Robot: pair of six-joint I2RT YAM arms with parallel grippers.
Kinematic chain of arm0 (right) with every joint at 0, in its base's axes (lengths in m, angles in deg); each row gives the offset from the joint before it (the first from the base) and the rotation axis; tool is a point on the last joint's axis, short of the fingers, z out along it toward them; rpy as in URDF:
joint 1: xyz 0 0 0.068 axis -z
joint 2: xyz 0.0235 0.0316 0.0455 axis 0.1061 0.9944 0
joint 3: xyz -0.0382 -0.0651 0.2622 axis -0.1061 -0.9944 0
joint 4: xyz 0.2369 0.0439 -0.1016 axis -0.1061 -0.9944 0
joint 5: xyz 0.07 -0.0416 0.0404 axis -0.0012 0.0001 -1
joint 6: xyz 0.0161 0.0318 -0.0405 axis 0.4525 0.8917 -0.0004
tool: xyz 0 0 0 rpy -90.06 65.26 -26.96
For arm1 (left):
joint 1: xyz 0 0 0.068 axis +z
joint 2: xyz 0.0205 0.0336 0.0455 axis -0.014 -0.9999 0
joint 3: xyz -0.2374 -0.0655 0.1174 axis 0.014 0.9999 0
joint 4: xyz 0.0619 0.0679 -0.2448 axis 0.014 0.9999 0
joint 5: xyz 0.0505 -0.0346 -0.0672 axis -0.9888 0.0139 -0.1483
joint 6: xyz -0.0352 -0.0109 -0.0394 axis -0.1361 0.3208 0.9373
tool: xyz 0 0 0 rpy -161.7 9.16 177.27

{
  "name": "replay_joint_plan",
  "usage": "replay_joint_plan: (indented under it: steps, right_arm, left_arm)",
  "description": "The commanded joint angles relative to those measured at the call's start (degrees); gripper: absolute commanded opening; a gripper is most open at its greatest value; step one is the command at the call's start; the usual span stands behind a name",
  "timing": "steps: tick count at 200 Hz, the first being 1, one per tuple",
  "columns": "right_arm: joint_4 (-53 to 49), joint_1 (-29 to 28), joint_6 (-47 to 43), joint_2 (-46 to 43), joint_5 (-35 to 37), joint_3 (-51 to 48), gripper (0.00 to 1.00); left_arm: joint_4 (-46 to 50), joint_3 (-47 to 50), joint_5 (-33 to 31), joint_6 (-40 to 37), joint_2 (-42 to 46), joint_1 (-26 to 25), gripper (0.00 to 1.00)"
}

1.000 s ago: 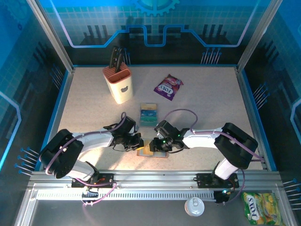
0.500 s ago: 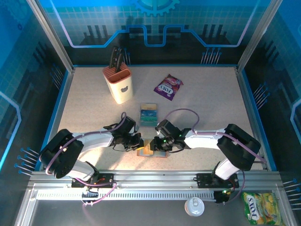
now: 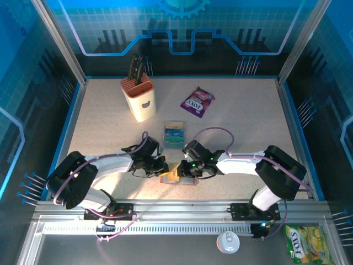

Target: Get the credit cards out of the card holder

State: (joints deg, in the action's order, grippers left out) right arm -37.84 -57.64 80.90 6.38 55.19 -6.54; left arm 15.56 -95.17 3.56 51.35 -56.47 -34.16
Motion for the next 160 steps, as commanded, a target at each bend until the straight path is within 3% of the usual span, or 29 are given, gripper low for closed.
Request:
replay_joint_plan:
  steps: [1, 83, 160]
  right_arm:
    - [-0.3, 1.0, -1.2, -1.5, -0.6, -1.1, 0.12]
    - [-10.9, 3.0, -5.8, -8.3, 0.6, -1.3, 0.06]
    - [-17.1, 3.0, -7.7, -8.1, 2.9, 2.3, 0.05]
  left_arm:
    - [4.6, 0.0, -1.8, -1.3, 0.0, -0.3, 0.00]
    - [5.9, -0.7, -2.3, -1.6, 1.1, -0.3, 0.00]
    - [5.1, -1.4, -1.9, -2.2, -0.2, -0.2, 0.00]
